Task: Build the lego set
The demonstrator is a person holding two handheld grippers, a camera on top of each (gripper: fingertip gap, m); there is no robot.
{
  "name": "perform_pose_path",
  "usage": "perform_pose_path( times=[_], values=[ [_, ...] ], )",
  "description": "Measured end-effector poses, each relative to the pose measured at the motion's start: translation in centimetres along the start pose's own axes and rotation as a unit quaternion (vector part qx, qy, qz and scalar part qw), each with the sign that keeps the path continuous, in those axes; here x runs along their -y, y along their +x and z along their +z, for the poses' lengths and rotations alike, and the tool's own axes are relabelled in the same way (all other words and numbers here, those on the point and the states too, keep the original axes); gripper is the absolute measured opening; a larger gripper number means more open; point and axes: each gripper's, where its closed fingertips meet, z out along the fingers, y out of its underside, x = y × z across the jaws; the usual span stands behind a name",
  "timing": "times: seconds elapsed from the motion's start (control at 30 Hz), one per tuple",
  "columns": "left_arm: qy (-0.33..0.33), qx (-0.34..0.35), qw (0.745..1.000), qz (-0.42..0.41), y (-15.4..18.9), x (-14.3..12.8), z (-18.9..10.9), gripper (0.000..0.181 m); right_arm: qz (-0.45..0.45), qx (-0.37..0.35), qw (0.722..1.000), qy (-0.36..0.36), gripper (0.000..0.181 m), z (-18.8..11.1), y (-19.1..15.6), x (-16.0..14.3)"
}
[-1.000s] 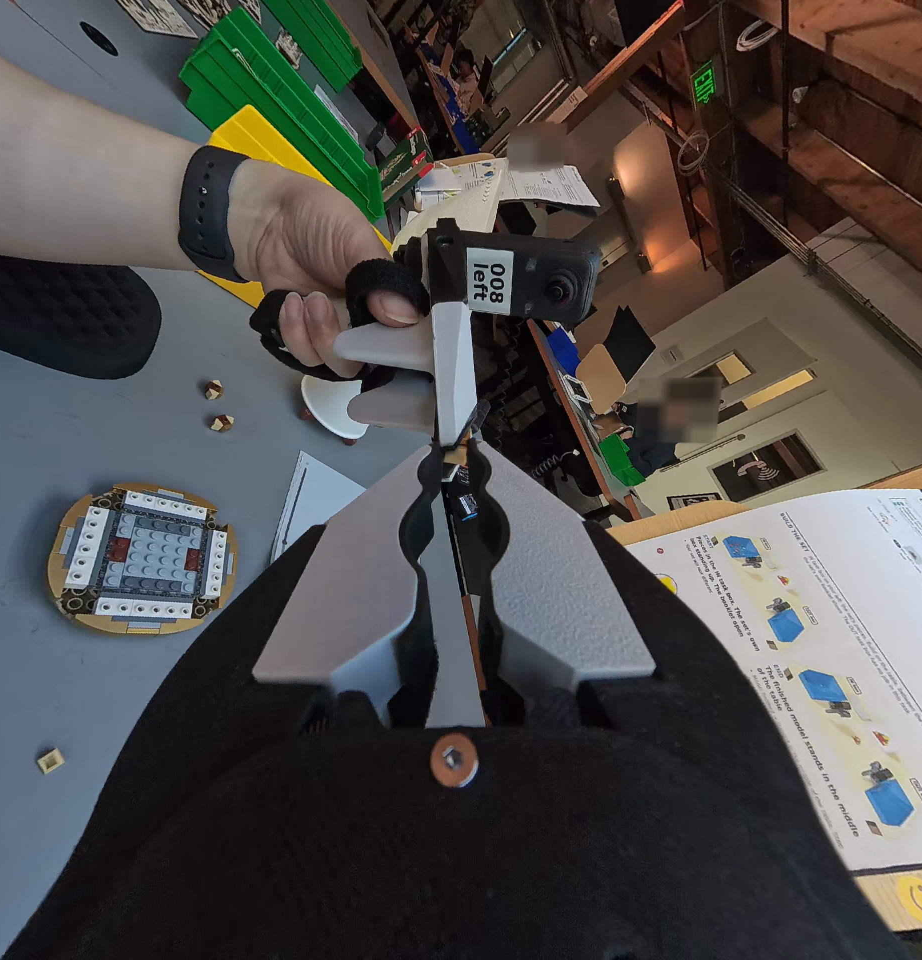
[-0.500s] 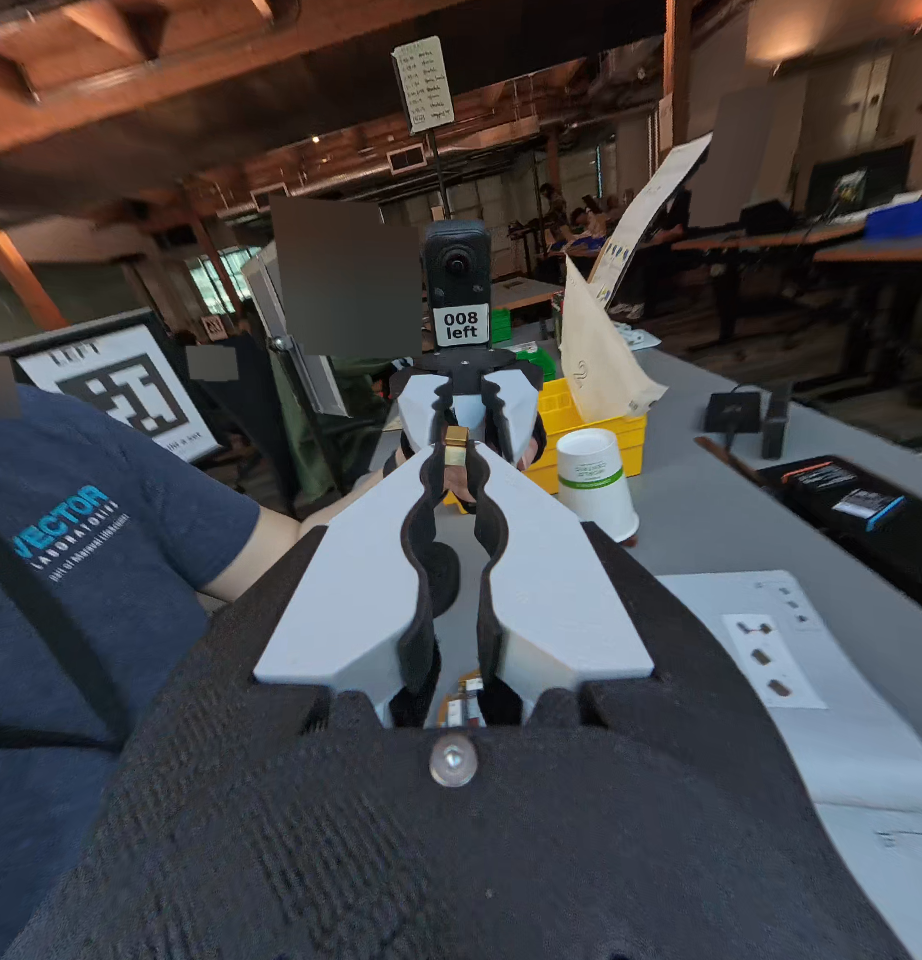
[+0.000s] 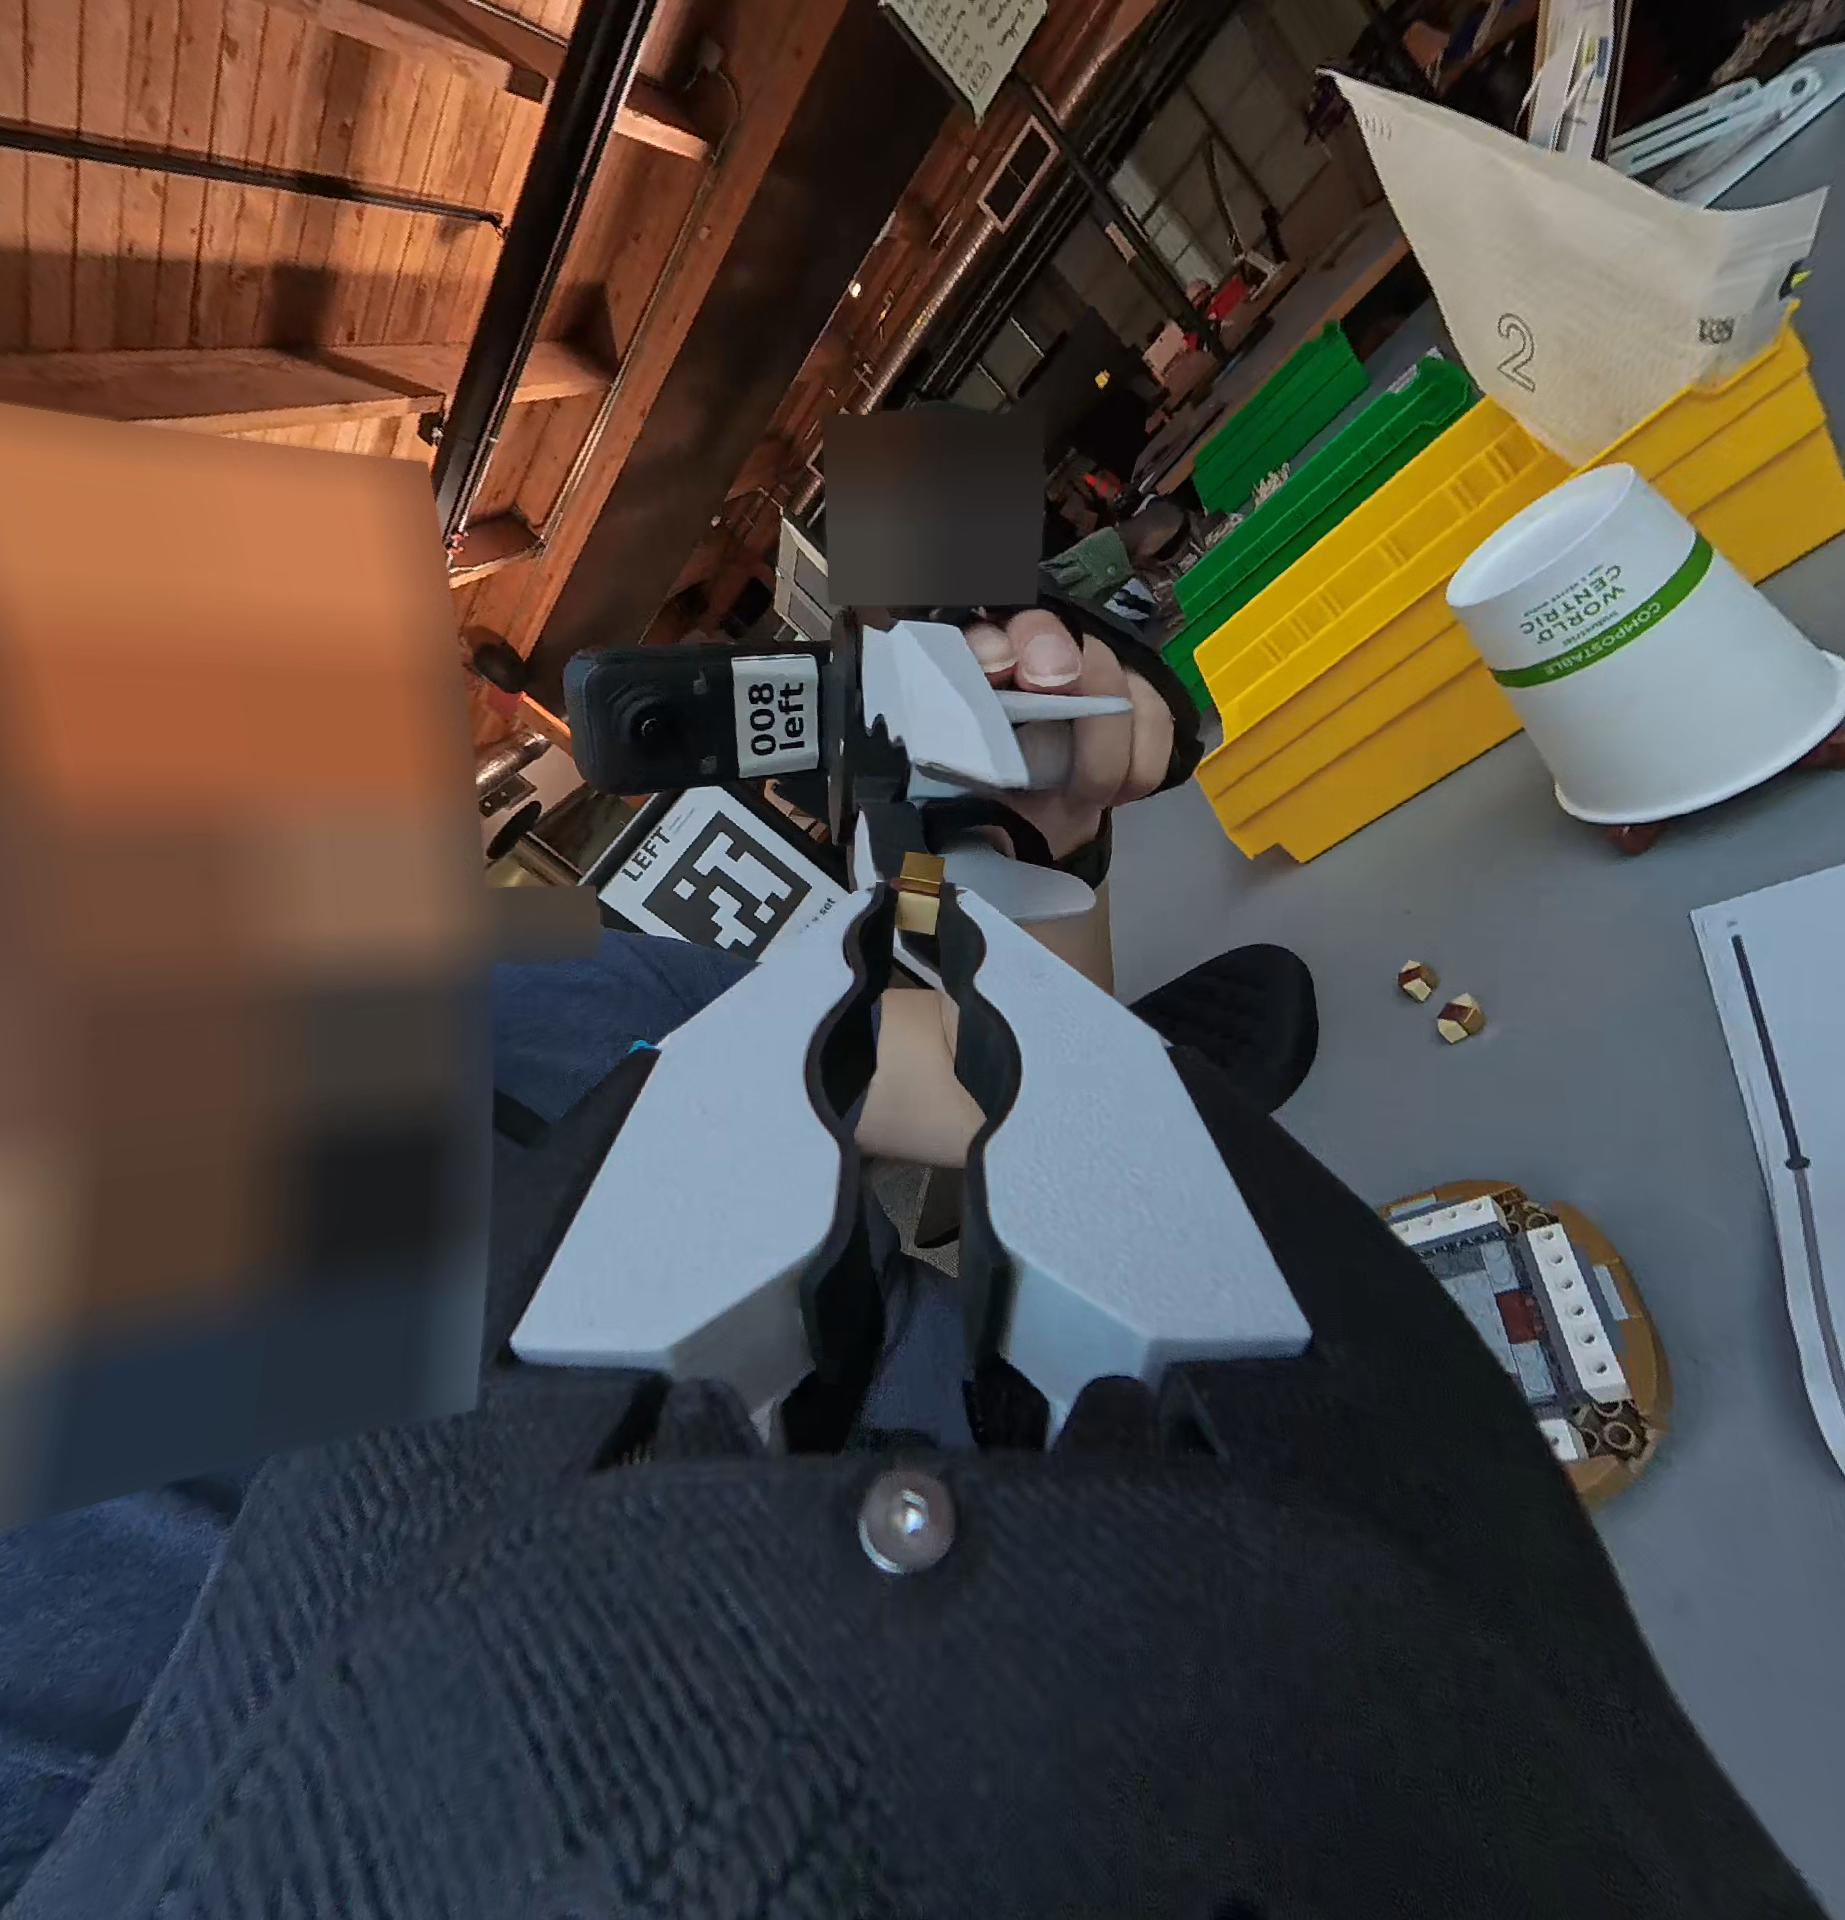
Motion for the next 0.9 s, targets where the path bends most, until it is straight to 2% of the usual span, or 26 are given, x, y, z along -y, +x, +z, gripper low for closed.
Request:
perform_pose_path(
  times=[0.03, 0.1, 0.17, 0.43, 0.5, 0.53, 0.7, 0.77, 0.83, 0.9],
  values=[
    [0.007, -0.011, 1.0, -0.004, 0.4, 0.2, 0.0, 0.031, -0.001, -0.006, 1.0, -0.004, 0.007, 0.0, 0.2, -0.1],
    [0.01, -0.028, 1.0, -0.002, 1.0, 0.2, 0.1, 0.018, -0.001, -0.016, 1.0, -0.006, 0.007, -0.2, 0.4, -0.2],
    [0.0, -0.023, 1.0, 0.012, 1.0, -0.2, 0.4, 0.013, -0.003, -0.035, 0.999, -0.02, 0.007, -0.5, 1.0, -0.6],
    [-0.035, -0.025, 0.998, 0.044, 1.8, -1.5, 1.5, 0.012, -0.013, -0.086, 0.995, -0.045, 0.007, -1.5, 2.5, -1.3],
    [-0.04, -0.027, 0.998, 0.048, 1.8, -1.7, 1.5, 0.012, -0.024, -0.091, 0.995, -0.047, 0.021, -1.8, 2.3, -1.2],
    [-0.043, -0.026, 0.998, 0.049, 1.8, -1.7, 1.4, 0.012, -0.032, -0.098, 0.994, -0.047, 0.027, -2.2, 2.2, -1.1],
    [-0.073, -0.027, 0.996, 0.035, 1.7, -3.0, 0.2, 0.013, -0.096, -0.18, 0.978, -0.047, 0.026, -5.7, 2.4, -0.5],
    [-0.118, -0.033, 0.992, 0.015, 2.1, -5.3, -1.1, 0.012, -0.107, -0.207, 0.971, -0.048, 0.026, -6.9, 2.4, -0.4],
    [-0.191, -0.036, 0.981, 0.0, 2.5, -9.6, -3.4, 0.012, -0.113, -0.234, 0.964, -0.047, 0.025, -8.0, 2.7, -0.3],
    [-0.253, -0.035, 0.966, -0.049, 2.9, -14.3, -6.4, 0.012, -0.115, -0.257, 0.958, -0.047, 0.025, -8.6, 3.0, -0.1]
  ],
)
